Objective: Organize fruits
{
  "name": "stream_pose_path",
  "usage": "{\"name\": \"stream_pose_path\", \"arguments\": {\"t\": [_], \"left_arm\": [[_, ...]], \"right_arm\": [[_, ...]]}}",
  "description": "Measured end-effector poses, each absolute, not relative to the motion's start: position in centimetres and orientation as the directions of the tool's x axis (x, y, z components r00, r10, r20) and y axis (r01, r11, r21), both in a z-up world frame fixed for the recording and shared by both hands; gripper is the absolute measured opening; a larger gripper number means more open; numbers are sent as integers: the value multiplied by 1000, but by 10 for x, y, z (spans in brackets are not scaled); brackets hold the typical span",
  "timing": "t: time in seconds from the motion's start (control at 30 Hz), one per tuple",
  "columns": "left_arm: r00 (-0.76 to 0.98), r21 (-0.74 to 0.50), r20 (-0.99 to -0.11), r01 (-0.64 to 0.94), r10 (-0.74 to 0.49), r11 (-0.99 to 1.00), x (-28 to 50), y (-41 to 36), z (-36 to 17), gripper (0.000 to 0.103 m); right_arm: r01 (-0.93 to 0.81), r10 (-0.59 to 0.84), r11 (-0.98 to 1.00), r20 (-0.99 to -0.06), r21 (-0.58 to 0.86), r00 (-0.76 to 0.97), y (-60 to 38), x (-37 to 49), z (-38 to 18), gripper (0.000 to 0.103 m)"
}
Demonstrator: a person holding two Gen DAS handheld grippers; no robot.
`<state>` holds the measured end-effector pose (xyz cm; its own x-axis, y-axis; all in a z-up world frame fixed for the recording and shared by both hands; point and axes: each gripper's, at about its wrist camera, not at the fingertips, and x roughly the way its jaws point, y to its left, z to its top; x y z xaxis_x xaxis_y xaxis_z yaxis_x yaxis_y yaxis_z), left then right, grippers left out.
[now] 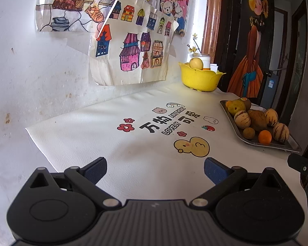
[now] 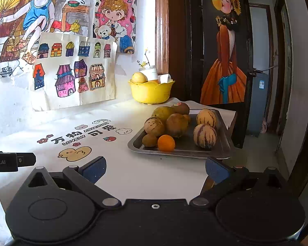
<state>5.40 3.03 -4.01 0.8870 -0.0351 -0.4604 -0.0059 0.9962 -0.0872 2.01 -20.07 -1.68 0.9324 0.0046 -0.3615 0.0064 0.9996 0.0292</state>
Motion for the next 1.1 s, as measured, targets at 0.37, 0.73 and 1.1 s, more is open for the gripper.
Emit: {"name": "stream_pose_path", "arguments": {"t": [0.37, 0.73, 1.1], "left_arm": [[885, -90, -465, -5, -37, 996, 54, 30, -41, 103], [876, -92, -482, -16, -31, 996, 53, 27, -40, 102], [868, -87, -496, -17, -28, 996, 56, 28, -42, 102]], "right_arm": [[7, 4, 1000, -362, 29, 932, -200, 20, -17, 102], [8, 4, 1000, -364, 29, 931, -201, 21, -17, 102], [9, 2, 1000, -367, 30, 930, -202, 22, -19, 102]]}}
